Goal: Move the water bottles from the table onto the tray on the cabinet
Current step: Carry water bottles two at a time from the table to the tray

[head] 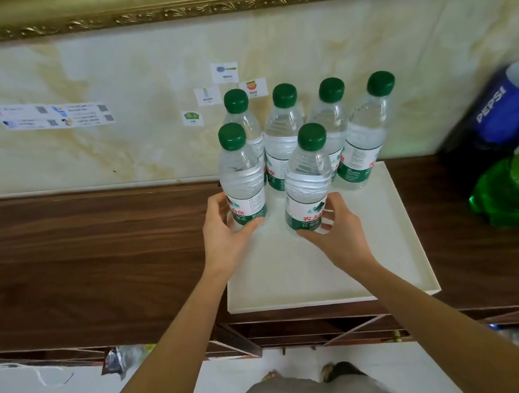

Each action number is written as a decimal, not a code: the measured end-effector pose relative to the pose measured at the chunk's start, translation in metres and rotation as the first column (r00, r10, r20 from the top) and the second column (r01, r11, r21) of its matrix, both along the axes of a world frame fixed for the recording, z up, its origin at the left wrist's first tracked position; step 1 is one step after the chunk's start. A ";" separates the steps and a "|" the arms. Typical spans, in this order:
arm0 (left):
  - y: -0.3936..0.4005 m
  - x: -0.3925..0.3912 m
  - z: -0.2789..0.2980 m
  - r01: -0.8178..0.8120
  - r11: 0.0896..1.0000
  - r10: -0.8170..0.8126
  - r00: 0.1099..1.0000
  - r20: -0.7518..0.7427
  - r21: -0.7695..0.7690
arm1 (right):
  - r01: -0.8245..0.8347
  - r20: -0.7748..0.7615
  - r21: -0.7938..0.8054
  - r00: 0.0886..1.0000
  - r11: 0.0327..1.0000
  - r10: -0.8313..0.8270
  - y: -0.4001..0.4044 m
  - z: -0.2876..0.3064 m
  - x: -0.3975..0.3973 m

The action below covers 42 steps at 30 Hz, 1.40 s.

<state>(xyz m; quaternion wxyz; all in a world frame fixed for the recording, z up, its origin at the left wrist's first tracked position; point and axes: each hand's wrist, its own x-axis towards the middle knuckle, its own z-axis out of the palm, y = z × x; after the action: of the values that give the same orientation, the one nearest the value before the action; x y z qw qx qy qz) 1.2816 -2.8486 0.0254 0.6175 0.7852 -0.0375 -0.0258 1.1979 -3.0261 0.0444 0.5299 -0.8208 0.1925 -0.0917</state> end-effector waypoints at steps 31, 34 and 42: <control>0.012 -0.006 -0.005 0.151 0.986 -0.155 0.987 0.049 0.066 | -0.024 -0.028 -0.126 0.999 0.992 0.020 0.008 -0.006 0.029; 0.011 -0.006 -0.005 0.139 0.988 -0.142 0.989 0.040 0.072 | -0.022 -0.036 -0.116 0.999 0.993 0.018 0.010 -0.007 0.029; 0.011 -0.010 -0.001 0.136 0.985 -0.140 0.990 0.030 0.108 | -0.069 -0.049 -0.124 0.997 0.990 0.063 0.005 -0.007 0.026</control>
<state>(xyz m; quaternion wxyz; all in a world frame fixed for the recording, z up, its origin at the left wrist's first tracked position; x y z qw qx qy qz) 1.2718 -2.8377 0.0239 0.5712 0.8125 -0.1019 -0.0558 1.2243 -3.0209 0.0376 0.4756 -0.8602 0.1709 -0.0674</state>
